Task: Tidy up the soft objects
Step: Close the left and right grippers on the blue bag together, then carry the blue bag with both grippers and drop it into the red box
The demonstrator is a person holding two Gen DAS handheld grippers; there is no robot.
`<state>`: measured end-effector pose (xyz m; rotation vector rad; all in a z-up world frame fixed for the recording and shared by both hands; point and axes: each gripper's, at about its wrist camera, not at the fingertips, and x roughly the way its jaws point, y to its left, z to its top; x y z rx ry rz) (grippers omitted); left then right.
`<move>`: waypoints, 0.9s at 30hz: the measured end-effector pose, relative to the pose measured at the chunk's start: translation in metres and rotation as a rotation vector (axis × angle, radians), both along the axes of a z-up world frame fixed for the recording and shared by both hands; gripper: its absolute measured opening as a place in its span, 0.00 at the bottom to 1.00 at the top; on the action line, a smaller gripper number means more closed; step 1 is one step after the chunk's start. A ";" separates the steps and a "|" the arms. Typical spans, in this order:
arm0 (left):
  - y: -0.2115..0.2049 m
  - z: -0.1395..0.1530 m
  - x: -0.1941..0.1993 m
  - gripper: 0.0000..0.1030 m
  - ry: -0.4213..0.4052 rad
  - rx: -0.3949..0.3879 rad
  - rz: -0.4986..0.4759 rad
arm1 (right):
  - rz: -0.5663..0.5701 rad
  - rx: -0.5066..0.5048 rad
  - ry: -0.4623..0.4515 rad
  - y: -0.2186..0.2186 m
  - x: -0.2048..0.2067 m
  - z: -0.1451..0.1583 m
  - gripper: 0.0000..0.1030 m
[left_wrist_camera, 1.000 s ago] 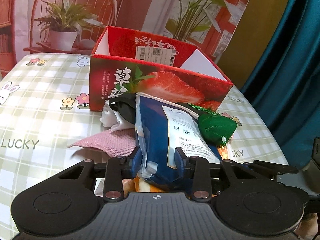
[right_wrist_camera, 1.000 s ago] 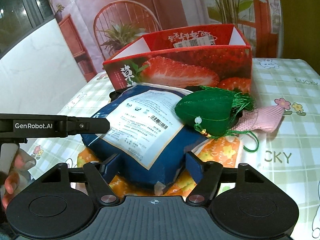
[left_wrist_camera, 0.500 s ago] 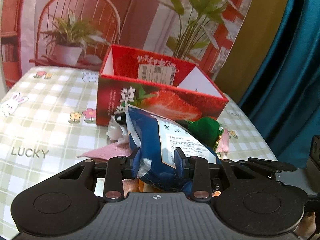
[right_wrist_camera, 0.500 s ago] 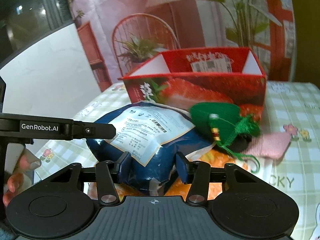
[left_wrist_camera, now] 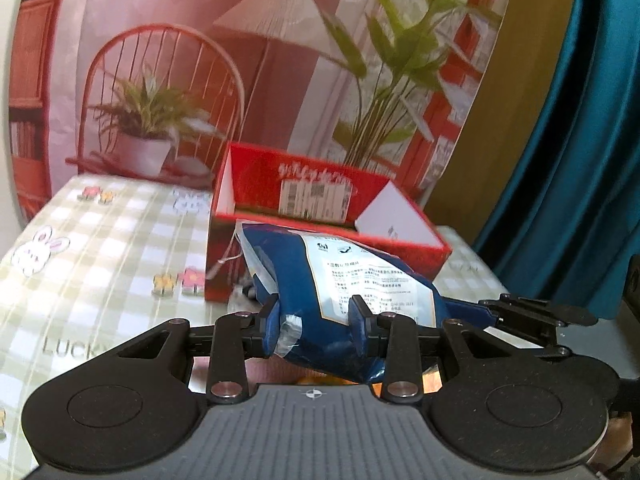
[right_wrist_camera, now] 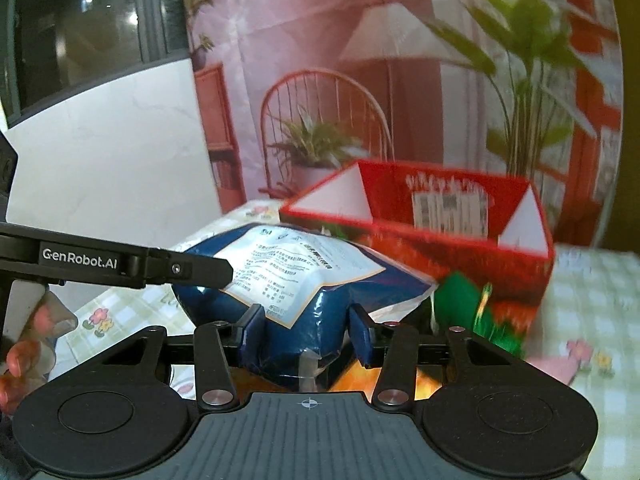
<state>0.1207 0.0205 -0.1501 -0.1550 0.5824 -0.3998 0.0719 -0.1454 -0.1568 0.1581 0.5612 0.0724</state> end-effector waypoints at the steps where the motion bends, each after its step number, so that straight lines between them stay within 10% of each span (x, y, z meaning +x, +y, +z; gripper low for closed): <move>1: 0.000 0.005 0.002 0.36 -0.015 0.001 -0.004 | 0.002 -0.012 -0.013 0.001 0.002 0.004 0.41; 15: -0.018 0.026 0.085 0.36 -0.039 -0.022 -0.057 | 0.022 -0.135 -0.113 -0.041 0.062 0.036 0.41; 27: -0.025 0.003 0.188 0.36 0.026 -0.001 -0.089 | -0.016 -0.052 -0.023 -0.104 0.154 0.014 0.40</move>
